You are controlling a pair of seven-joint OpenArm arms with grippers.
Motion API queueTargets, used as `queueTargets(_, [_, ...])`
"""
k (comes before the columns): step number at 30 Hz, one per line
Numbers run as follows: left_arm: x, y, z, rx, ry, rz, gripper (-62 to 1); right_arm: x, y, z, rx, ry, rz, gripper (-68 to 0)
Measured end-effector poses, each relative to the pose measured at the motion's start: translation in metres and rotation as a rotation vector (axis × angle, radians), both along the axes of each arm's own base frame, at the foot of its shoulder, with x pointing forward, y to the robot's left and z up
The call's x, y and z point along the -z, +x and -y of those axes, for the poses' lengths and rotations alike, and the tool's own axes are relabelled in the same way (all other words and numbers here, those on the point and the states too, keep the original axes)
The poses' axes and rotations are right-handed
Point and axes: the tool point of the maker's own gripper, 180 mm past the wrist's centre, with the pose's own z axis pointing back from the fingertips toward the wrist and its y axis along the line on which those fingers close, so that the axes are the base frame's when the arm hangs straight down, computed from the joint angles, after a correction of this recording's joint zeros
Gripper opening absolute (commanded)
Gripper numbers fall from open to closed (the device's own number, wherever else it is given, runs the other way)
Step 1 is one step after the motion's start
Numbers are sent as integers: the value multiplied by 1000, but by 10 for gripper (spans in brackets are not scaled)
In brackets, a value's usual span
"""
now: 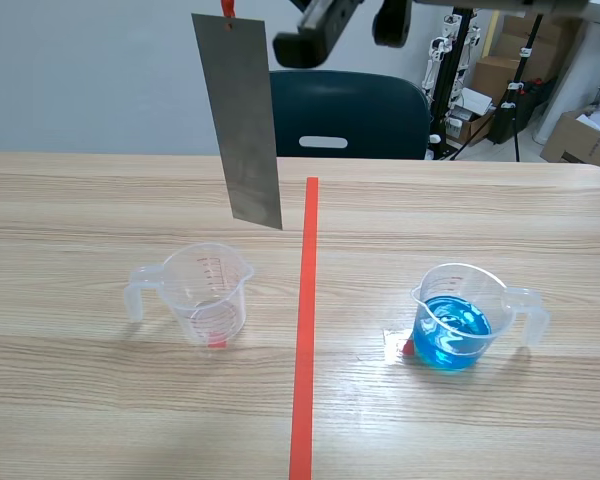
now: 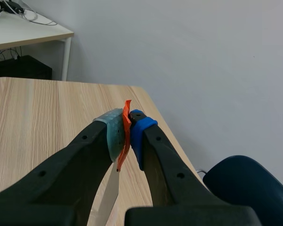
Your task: Do the redox reaction experiment. move the plate over the blue solution
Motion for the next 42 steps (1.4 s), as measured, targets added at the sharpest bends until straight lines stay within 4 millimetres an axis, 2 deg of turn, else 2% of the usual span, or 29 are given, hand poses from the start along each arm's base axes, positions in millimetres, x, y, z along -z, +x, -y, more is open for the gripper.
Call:
queueTargets(13, [-7,25,4,25,-40,79,14,12,-5,35,62,-38,-2,-673])
queueTargets(25, [4,52,18,82,-86,47,14,27,-9,73,121,-88,-19,-673])
queueTargets(34, [22,74,52,137,-129,13,14,23,-22,97,134,-111,22,-673])
queueTargets(42, [14,89,63,163,-156,72,14,6,-25,127,197,-87,84,-673])
